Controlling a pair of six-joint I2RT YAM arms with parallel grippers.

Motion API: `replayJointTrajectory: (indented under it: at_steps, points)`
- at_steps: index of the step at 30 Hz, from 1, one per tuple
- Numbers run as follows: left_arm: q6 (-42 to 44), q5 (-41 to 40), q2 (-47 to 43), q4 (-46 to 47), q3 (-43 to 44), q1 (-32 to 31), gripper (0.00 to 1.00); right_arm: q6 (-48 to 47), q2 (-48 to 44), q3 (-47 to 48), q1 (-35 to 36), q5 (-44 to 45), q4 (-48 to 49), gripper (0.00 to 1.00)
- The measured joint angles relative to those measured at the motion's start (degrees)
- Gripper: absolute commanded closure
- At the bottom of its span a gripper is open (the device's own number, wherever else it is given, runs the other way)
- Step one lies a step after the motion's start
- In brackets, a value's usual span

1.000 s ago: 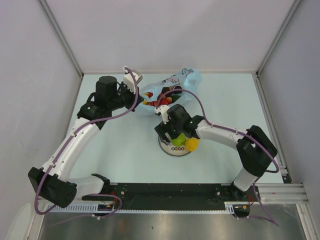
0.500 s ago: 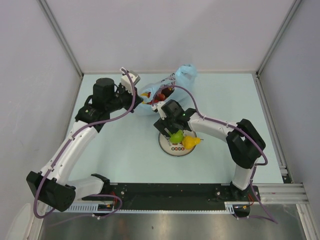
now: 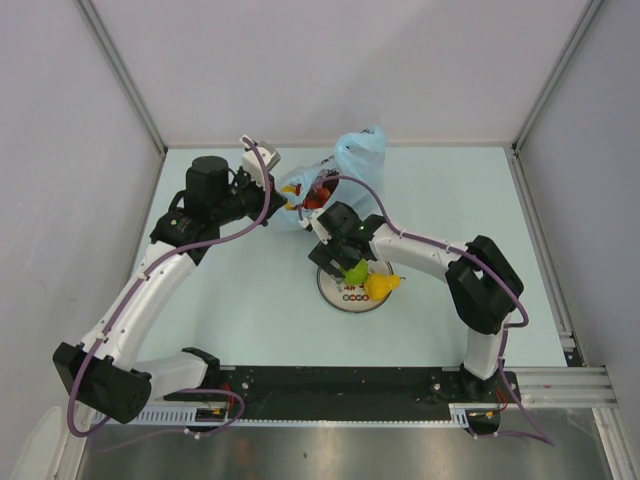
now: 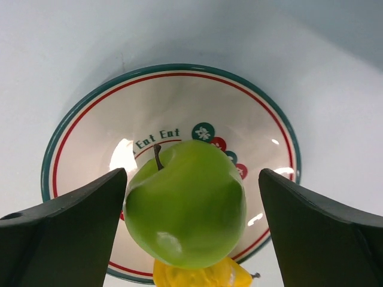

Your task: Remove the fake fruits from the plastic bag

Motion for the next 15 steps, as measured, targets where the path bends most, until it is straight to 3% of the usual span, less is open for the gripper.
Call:
replayJointTrajectory:
  at_steps: [15]
  points:
    - [0.0,0.0,0.0,0.0,0.0,0.0,1.00,3.0,0.0,7.8,0.0,5.7,-8.9,0.05]
